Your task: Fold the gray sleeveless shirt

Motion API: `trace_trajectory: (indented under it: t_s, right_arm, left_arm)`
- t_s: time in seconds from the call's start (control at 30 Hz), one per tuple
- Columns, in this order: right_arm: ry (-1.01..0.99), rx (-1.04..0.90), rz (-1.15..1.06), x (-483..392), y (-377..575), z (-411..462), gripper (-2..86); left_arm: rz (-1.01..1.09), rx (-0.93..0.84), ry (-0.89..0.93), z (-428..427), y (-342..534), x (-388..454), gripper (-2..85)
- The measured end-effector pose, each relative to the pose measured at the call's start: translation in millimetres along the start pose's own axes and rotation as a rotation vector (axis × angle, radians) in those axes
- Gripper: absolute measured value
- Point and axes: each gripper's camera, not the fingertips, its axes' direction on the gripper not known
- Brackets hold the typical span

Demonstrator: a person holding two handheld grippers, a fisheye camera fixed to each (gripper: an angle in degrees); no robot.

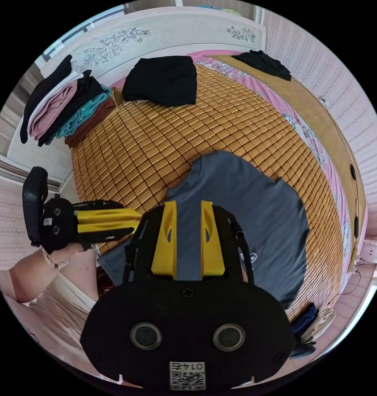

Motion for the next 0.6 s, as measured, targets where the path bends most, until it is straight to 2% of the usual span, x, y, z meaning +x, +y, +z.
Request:
trace_trajectory:
  t_s: [0.23,0.33,0.5,0.6]
  right_arm:
    - [0.11,-0.096,0.003,-22,-73,75,7.7]
    - [0.118,-0.072,0.035,-17,-76,83,2.8]
    - [-0.083,0.071,0.097,-6,-76,53,1.1]
    - [-0.091,-0.044,0.059,-13,-83,69,4.0]
  left_arm:
    - [-0.075,-0.002,-0.017,35,-39,-30,5.5]
    - [-0.078,-0.012,0.025,48,-40,-41,3.8]
    - [-0.077,0.041,0.028,39,-30,-47,2.0]
    - [-0.103,0.004,0.006,46,-28,-50,2.1]
